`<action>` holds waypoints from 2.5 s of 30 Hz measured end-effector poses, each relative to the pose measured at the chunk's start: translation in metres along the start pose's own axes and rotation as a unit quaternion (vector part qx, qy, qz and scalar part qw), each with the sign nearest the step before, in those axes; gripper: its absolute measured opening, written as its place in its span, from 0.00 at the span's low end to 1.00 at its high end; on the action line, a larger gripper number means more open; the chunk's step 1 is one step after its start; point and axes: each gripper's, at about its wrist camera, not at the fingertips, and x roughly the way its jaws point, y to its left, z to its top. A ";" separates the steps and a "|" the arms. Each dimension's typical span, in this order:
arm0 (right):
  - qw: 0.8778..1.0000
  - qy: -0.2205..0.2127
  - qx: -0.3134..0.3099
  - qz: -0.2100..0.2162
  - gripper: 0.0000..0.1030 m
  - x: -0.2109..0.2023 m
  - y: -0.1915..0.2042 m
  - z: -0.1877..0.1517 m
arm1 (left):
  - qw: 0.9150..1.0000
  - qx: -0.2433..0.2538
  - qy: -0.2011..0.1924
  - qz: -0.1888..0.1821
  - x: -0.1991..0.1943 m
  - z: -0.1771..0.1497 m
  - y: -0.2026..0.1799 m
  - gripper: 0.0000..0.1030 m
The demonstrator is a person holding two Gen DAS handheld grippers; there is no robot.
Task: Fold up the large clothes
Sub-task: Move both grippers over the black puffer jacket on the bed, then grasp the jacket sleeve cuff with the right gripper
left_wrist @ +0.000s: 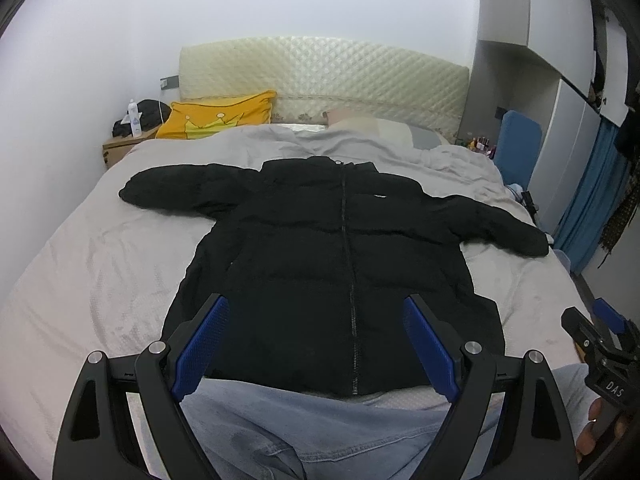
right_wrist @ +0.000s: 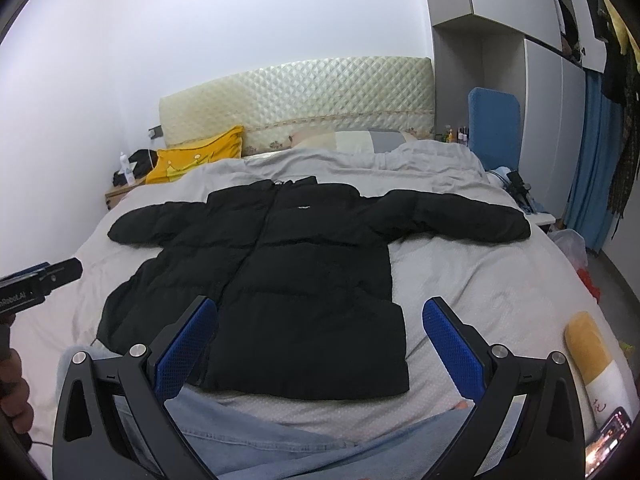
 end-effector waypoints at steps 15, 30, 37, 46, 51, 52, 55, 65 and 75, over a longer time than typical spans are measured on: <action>1.000 -0.003 0.002 -0.002 1.00 -0.001 0.000 -0.001 | 1.000 -0.004 0.014 0.005 0.004 -0.006 -0.003 0.86; 1.000 0.006 0.008 -0.009 1.00 0.007 -0.006 -0.003 | 1.000 -0.001 0.027 -0.003 0.015 -0.004 -0.003 0.86; 1.000 0.008 0.012 -0.012 1.00 0.009 -0.008 -0.003 | 1.000 0.001 0.028 -0.004 0.018 -0.003 -0.005 0.86; 1.000 0.004 0.019 -0.015 1.00 0.012 -0.015 0.003 | 0.999 0.007 0.026 -0.028 0.024 0.007 -0.016 0.86; 1.000 -0.001 0.024 -0.019 1.00 0.017 -0.023 0.013 | 0.999 0.013 0.020 -0.038 0.033 0.019 -0.024 0.86; 0.999 -0.001 0.024 -0.021 1.00 0.019 -0.025 0.015 | 0.999 0.015 0.019 -0.038 0.035 0.020 -0.025 0.86; 0.999 -0.001 0.030 -0.028 1.00 0.028 -0.034 0.020 | 0.999 0.027 0.013 -0.033 0.048 0.028 -0.028 0.86; 0.996 -0.019 0.068 -0.056 1.00 0.080 -0.099 0.051 | 0.999 0.042 0.001 -0.024 0.133 0.061 -0.023 0.86; 0.990 -0.049 0.091 -0.096 1.00 0.131 -0.180 0.088 | 0.998 0.048 0.029 -0.015 0.222 0.063 -0.003 0.86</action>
